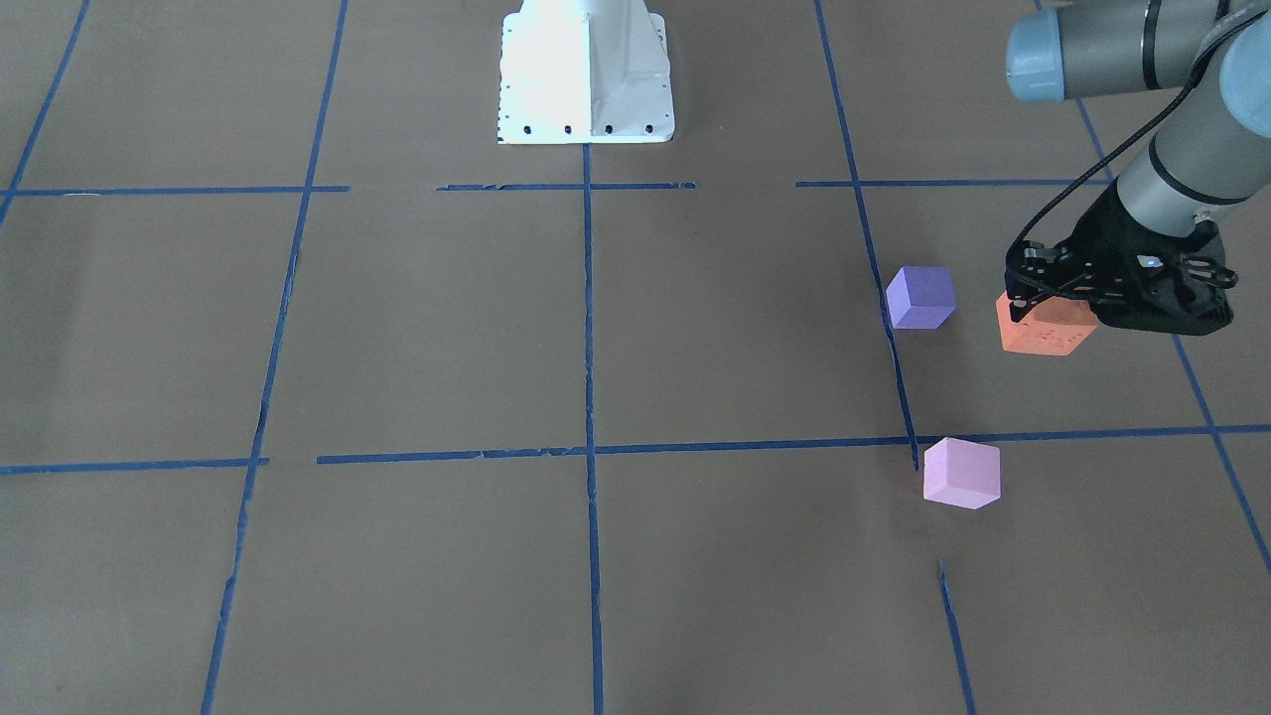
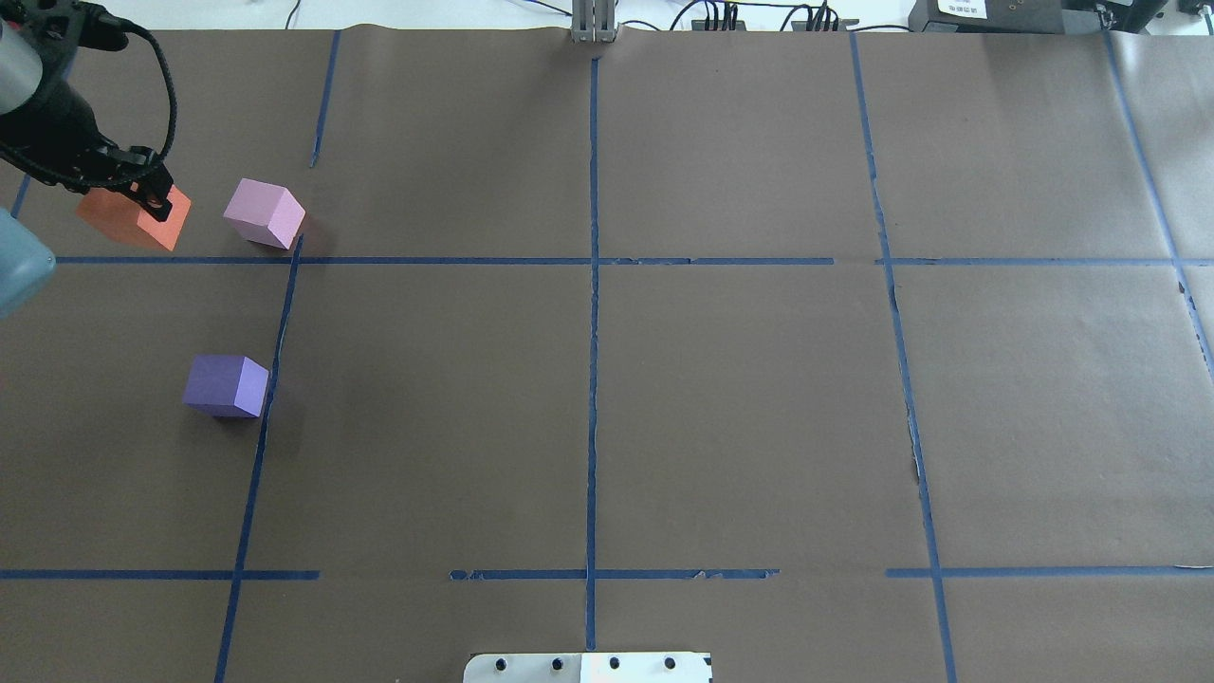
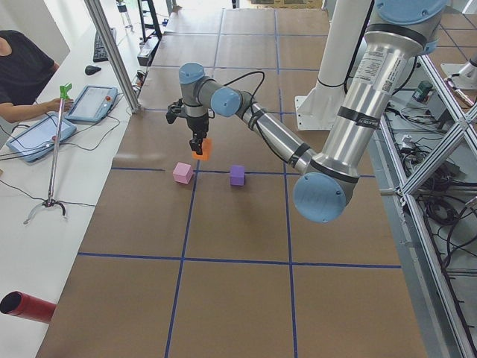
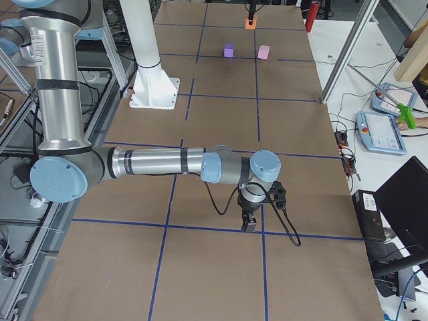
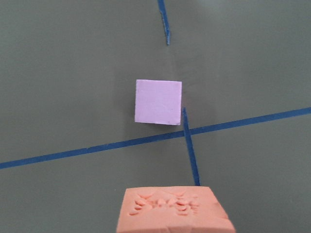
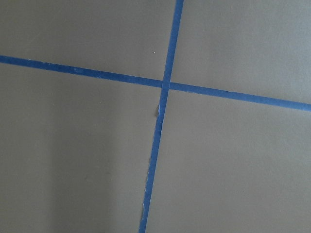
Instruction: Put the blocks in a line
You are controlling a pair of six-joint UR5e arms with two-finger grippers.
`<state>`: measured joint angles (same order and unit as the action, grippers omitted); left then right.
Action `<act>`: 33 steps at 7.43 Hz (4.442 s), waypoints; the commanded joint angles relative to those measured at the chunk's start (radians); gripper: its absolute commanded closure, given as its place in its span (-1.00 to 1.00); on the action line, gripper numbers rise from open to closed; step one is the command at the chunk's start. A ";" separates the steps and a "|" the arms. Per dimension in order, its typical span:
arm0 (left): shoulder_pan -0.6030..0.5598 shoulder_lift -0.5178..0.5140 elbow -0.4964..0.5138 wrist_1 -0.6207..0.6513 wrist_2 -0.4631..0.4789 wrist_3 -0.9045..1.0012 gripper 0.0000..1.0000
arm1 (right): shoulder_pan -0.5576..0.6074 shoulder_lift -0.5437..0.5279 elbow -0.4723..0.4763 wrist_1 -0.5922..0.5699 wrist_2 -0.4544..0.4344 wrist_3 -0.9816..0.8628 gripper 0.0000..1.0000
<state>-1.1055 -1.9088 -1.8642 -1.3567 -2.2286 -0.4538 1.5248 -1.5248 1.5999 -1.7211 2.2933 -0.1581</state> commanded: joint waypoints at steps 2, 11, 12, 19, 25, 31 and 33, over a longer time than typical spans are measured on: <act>0.007 -0.004 0.124 -0.066 -0.060 -0.005 0.82 | 0.000 0.000 0.000 0.000 0.000 0.000 -1.00; 0.131 -0.009 0.368 -0.438 -0.059 -0.170 0.92 | 0.000 0.000 0.000 0.000 0.000 -0.001 -1.00; 0.150 -0.007 0.381 -0.467 -0.057 -0.196 0.92 | 0.000 0.000 0.000 0.000 0.000 0.000 -1.00; 0.177 0.005 0.393 -0.530 -0.054 -0.229 -0.85 | 0.000 0.000 0.000 0.000 0.000 0.000 -1.00; 0.176 -0.004 0.384 -0.529 -0.059 -0.233 -1.00 | 0.000 0.000 0.000 0.000 0.000 0.000 -1.00; -0.162 0.046 0.096 -0.131 -0.095 0.142 -1.00 | 0.000 0.000 0.000 0.000 0.000 -0.001 -1.00; -0.337 0.133 0.102 -0.046 -0.095 0.460 -1.00 | 0.000 0.000 0.000 0.000 0.000 0.000 -1.00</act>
<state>-1.3279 -1.8325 -1.7604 -1.4612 -2.3232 -0.1911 1.5248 -1.5248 1.6001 -1.7211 2.2933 -0.1590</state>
